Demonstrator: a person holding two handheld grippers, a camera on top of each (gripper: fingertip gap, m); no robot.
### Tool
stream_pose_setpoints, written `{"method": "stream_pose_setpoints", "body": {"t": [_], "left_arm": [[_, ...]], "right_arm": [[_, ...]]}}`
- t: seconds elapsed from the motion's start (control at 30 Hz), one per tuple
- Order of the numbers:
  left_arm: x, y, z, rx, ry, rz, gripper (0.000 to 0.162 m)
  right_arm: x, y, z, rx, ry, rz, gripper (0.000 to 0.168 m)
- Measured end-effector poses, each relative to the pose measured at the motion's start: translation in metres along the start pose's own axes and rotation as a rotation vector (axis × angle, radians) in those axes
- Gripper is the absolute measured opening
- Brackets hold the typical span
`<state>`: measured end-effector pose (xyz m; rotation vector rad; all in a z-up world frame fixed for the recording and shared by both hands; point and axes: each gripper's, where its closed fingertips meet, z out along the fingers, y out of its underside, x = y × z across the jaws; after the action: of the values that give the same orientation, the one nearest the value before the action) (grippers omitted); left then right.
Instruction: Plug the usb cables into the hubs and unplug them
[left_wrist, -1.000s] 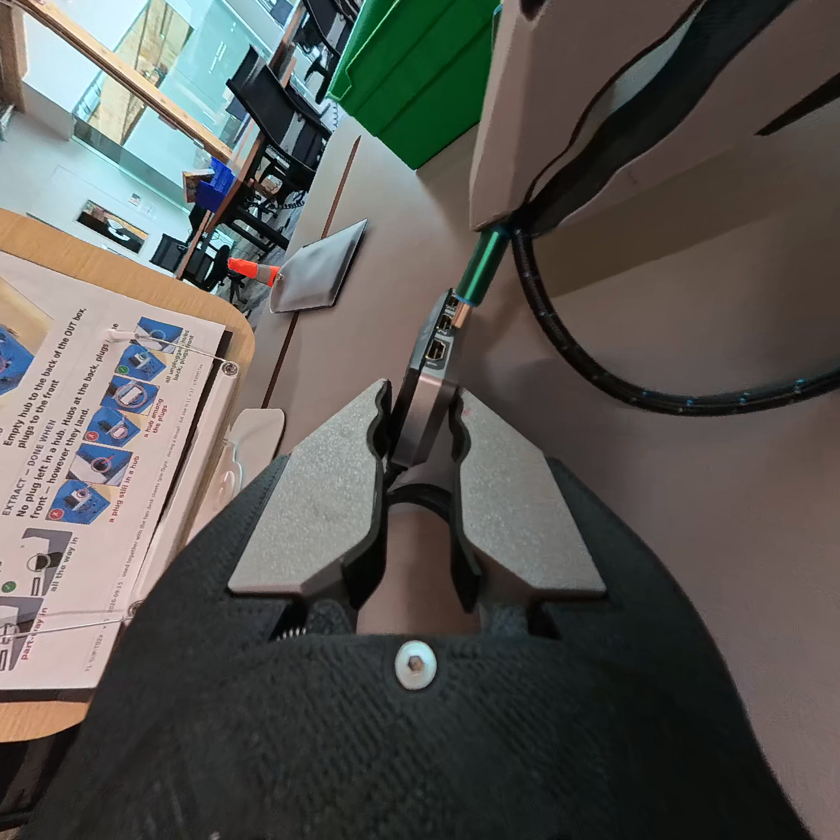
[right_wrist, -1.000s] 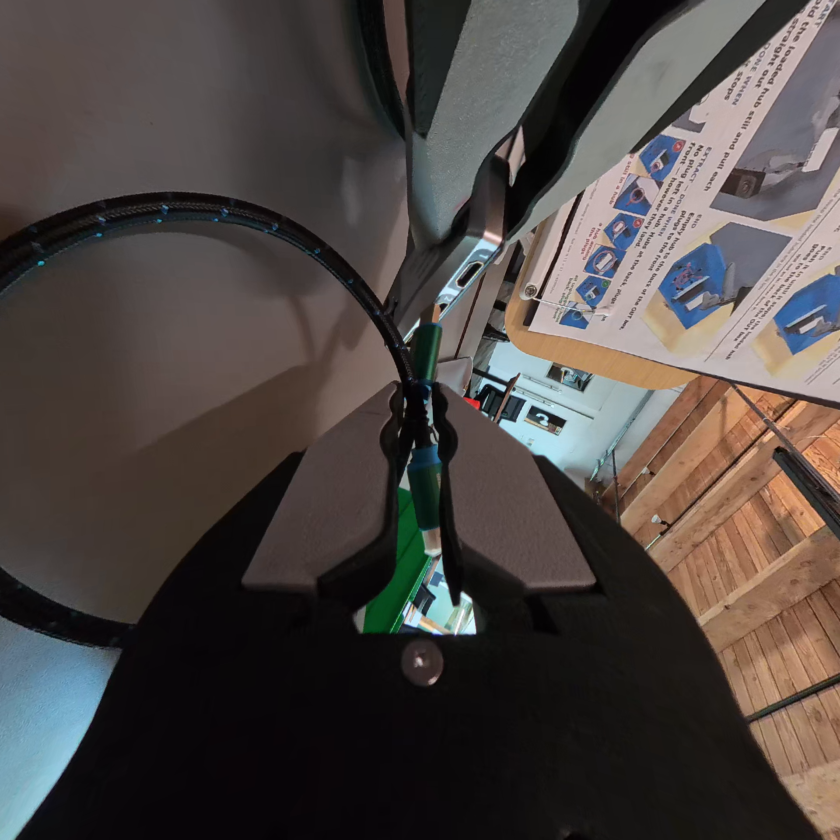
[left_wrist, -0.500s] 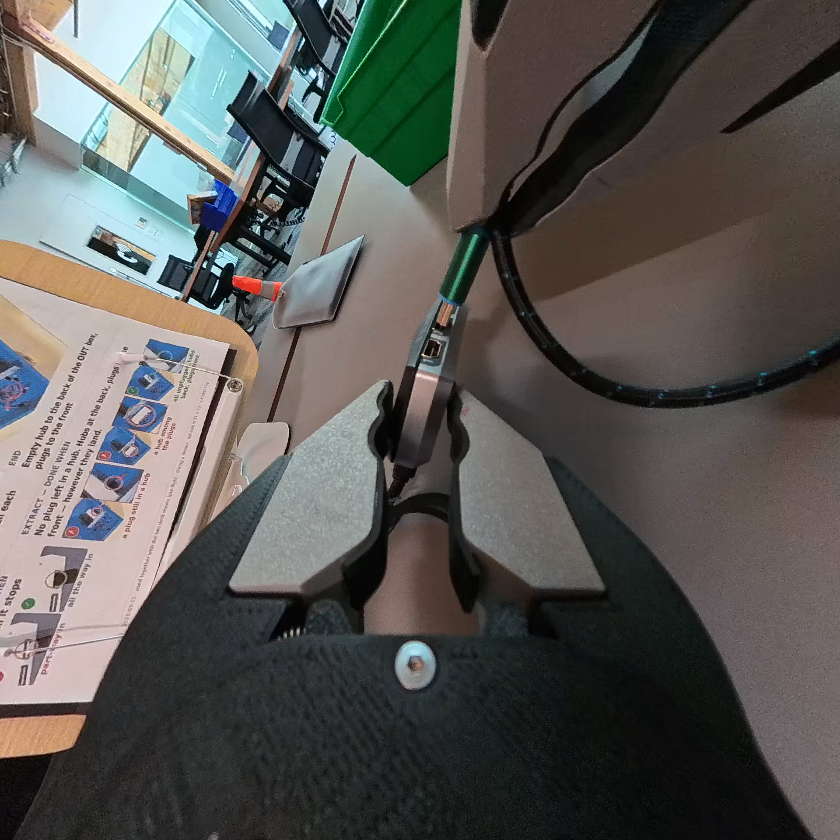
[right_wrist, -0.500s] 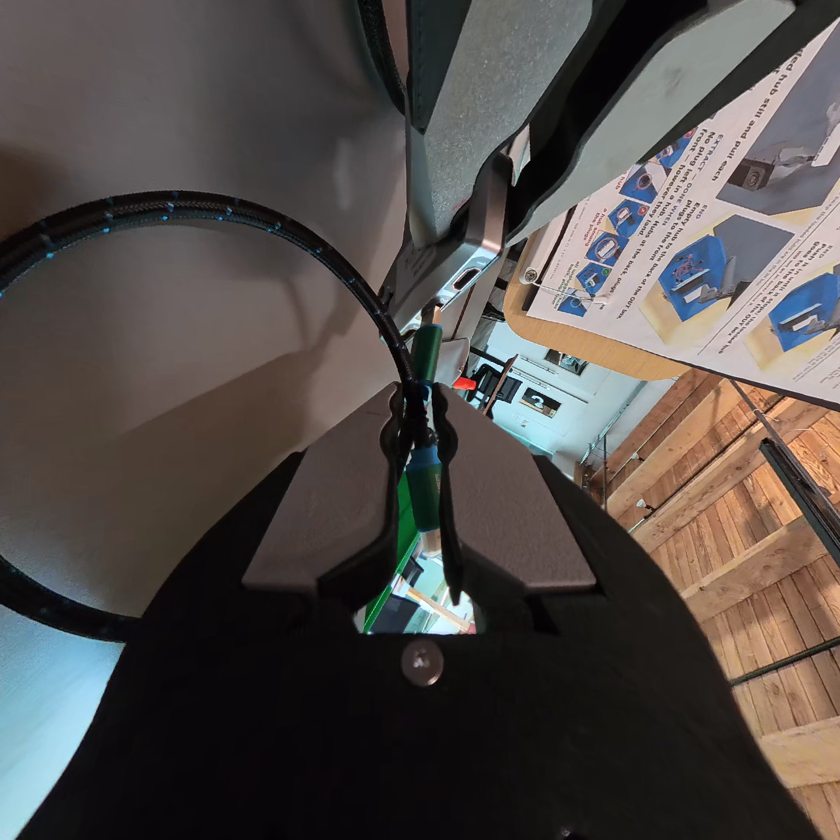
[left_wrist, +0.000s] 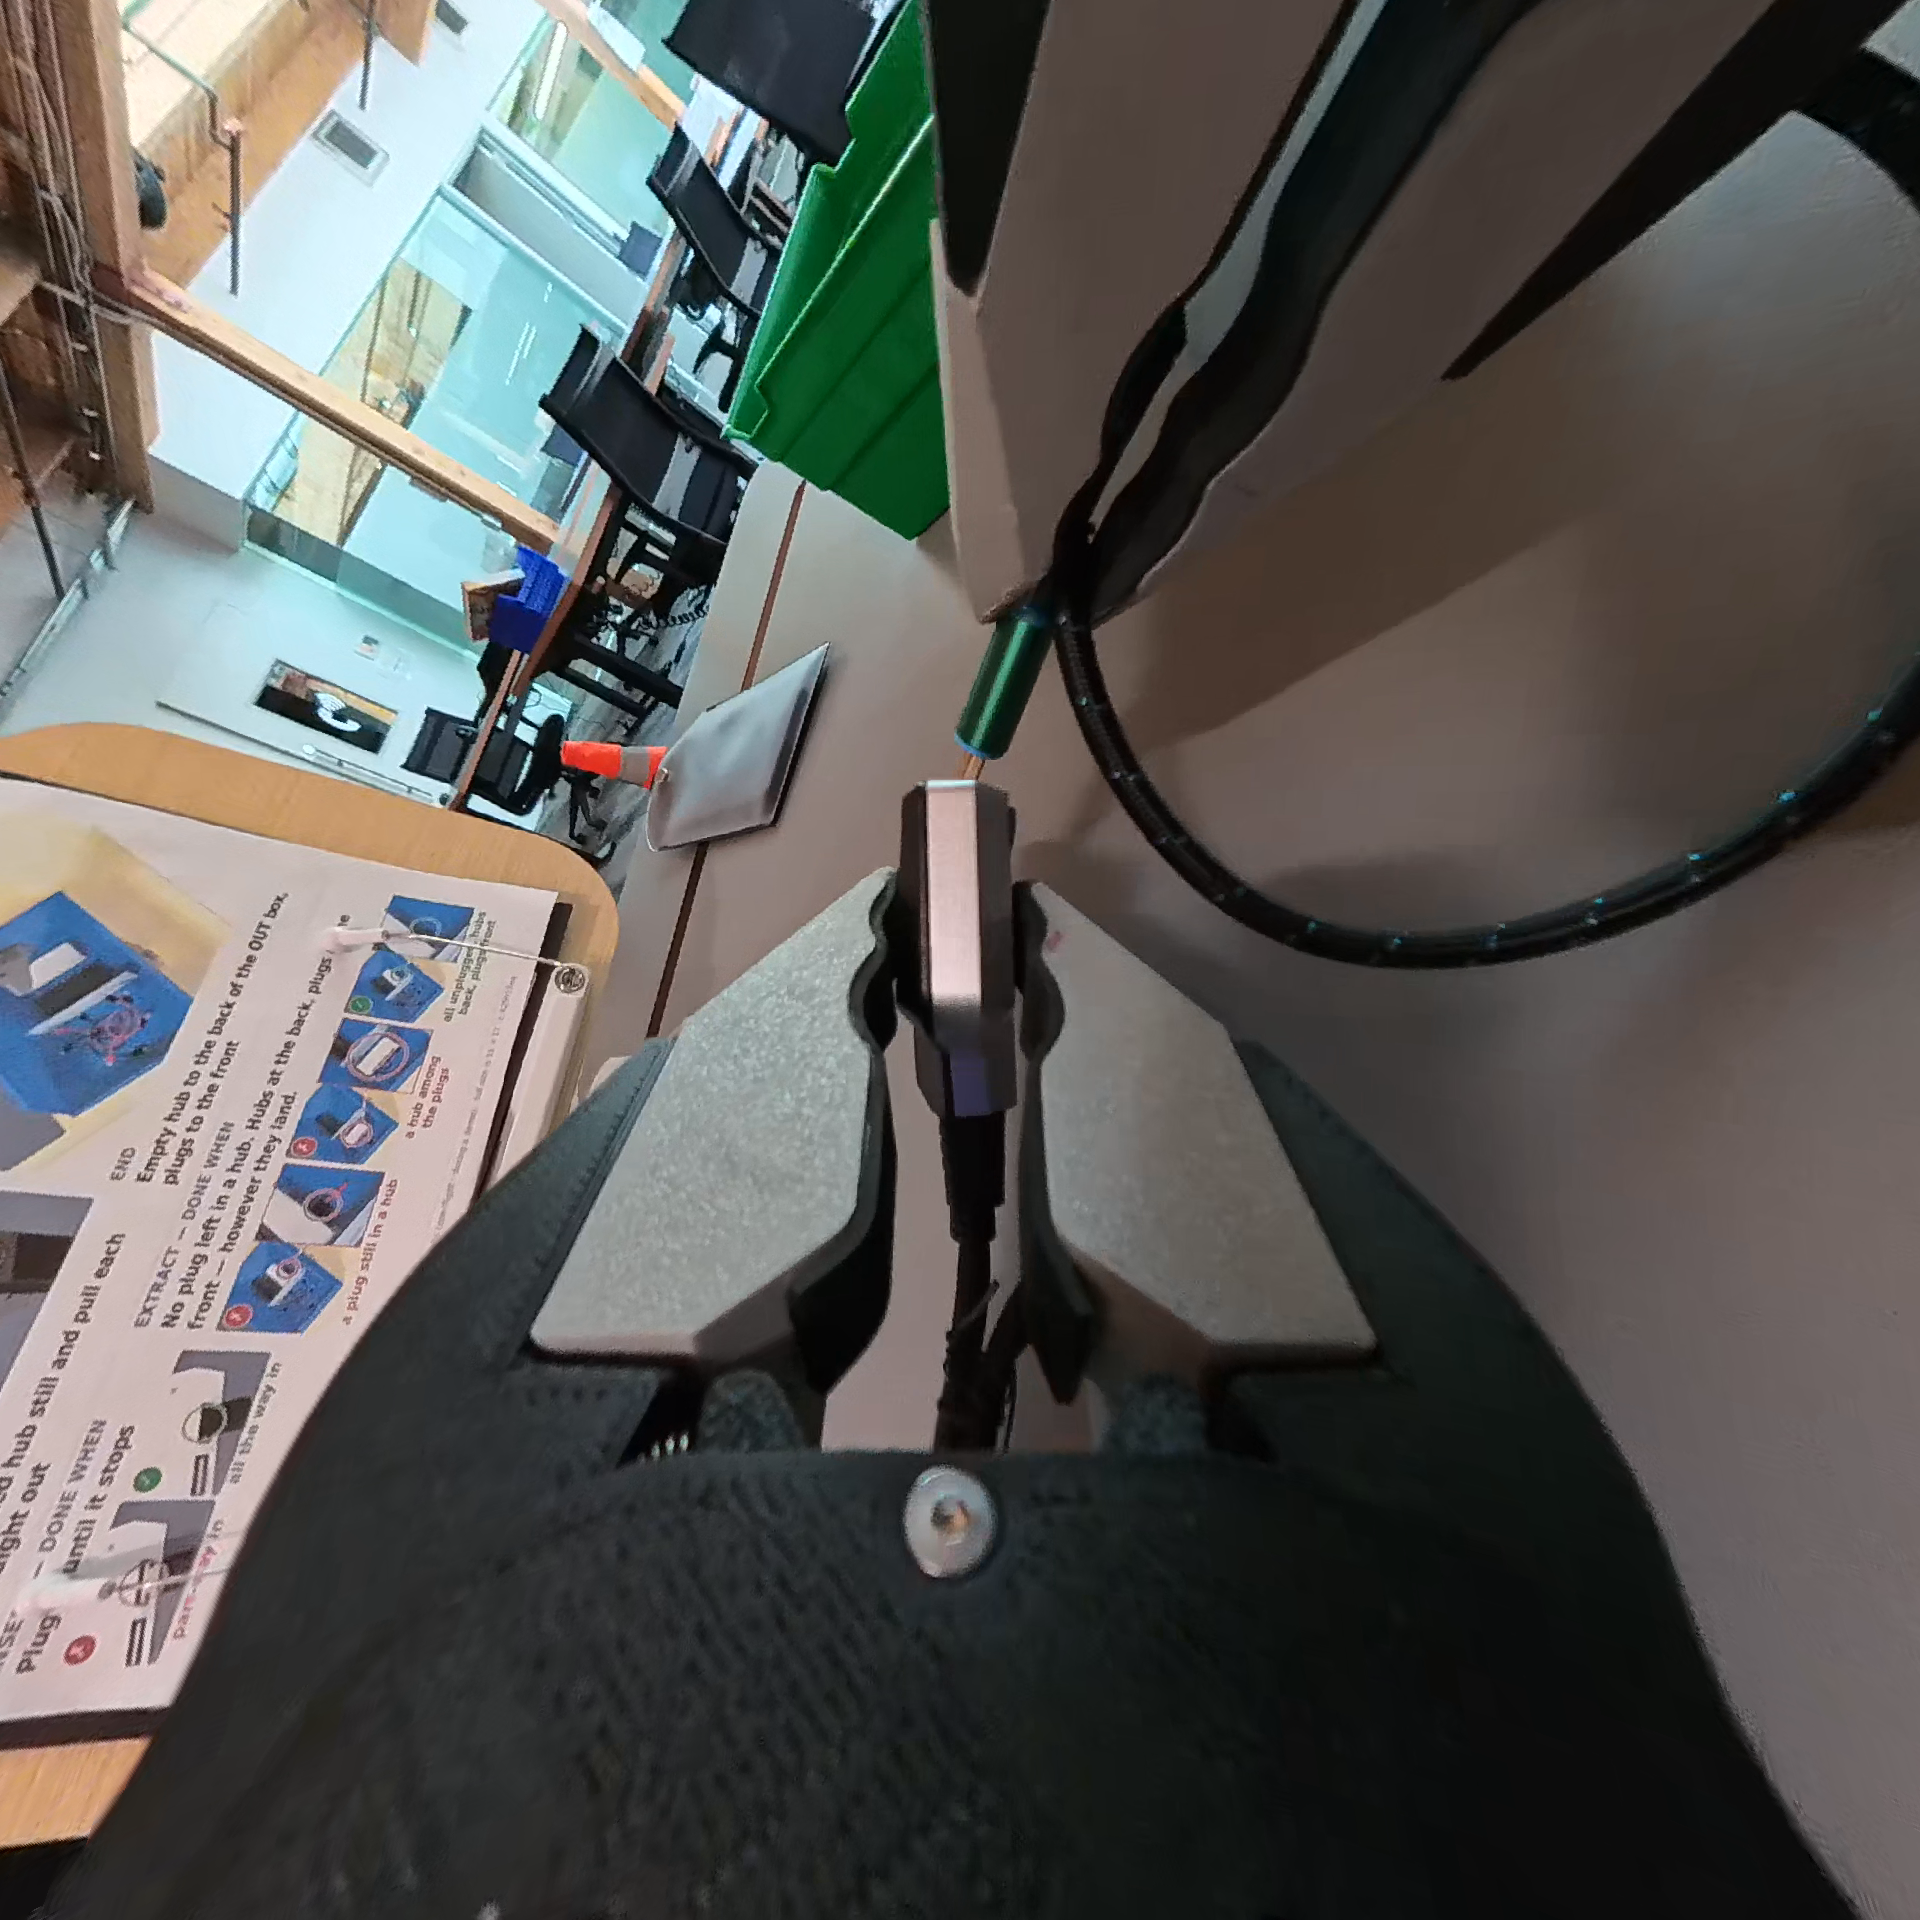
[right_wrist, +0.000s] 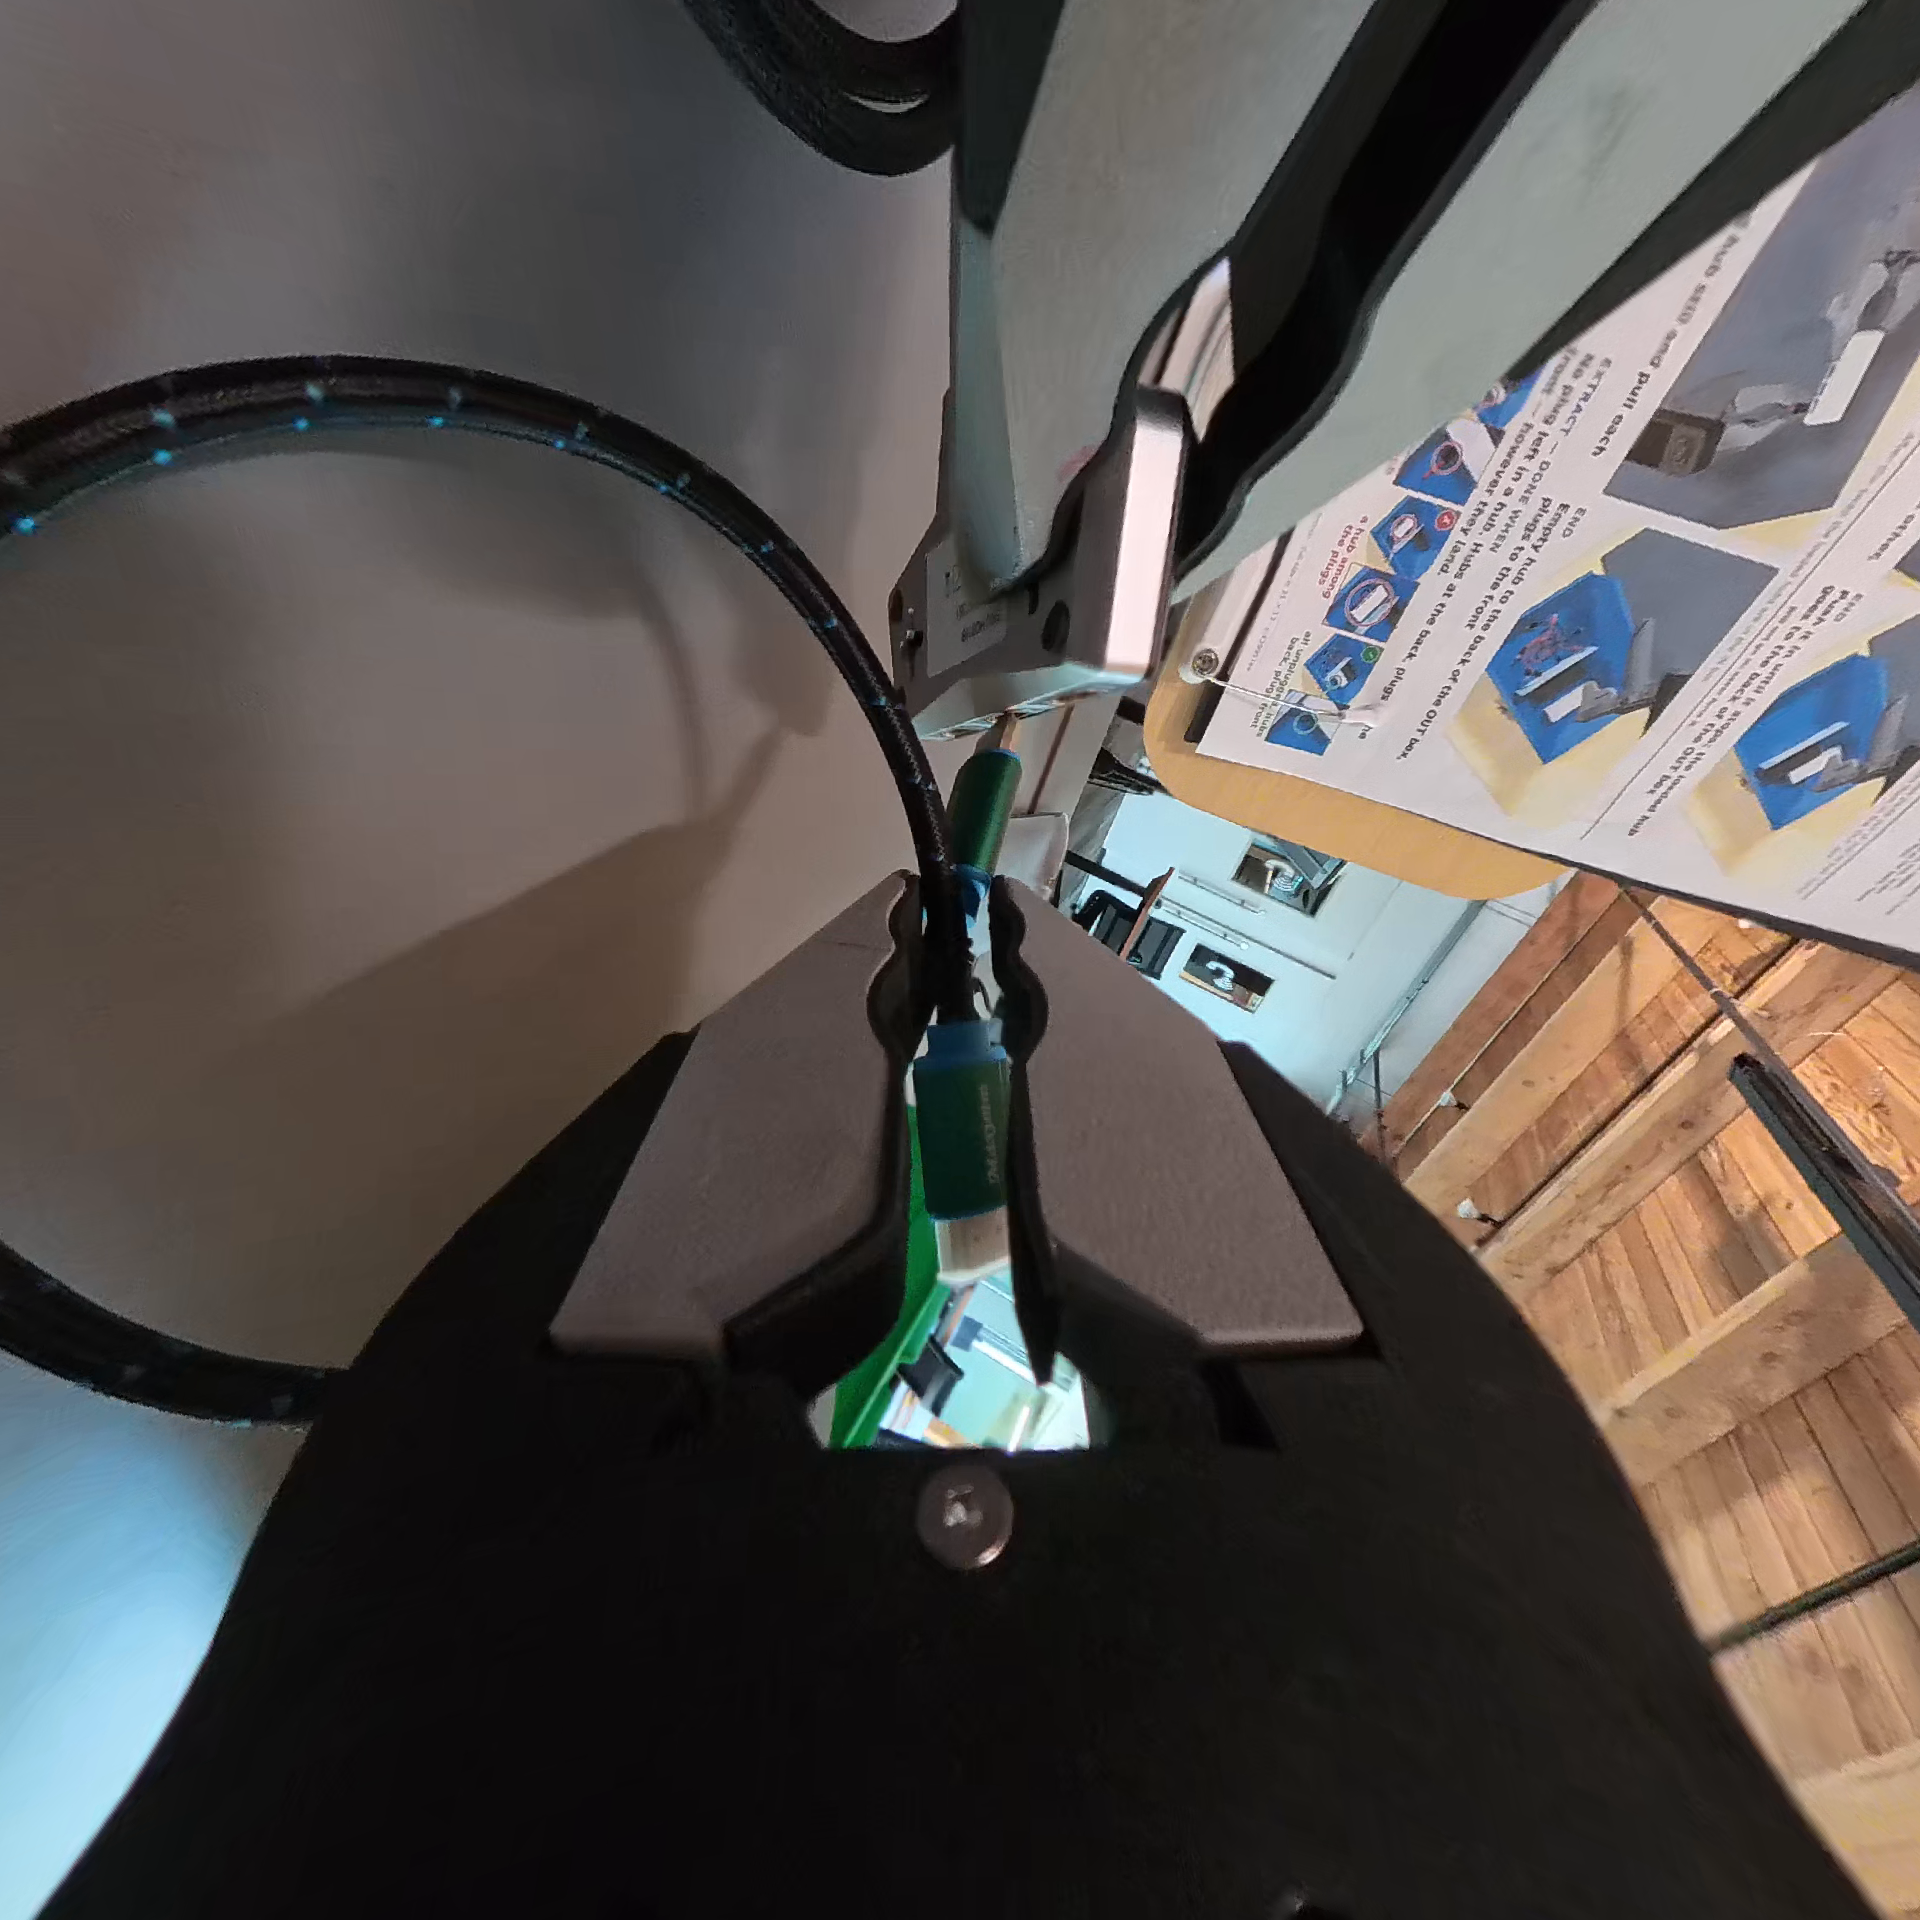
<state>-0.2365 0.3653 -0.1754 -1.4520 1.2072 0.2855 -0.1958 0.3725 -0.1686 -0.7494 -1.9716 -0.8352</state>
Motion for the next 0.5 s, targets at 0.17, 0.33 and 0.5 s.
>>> {"method": "stream_pose_setpoints", "body": {"t": [0.17,0.33,0.5], "left_arm": [[0.003,-0.002,-0.002,0.048,0.015,0.023,0.018],[-0.012,-0.006,-0.008,0.069,-0.098,0.079,0.018],[-0.021,-0.023,-0.019,0.140,-0.200,0.160,0.018]], "right_arm": [[0.001,0.005,-0.004,0.033,0.030,0.082,0.009],[0.011,0.007,-0.023,0.125,0.118,0.139,0.009],[0.011,0.009,-0.046,0.339,0.039,0.420,0.008]]}}
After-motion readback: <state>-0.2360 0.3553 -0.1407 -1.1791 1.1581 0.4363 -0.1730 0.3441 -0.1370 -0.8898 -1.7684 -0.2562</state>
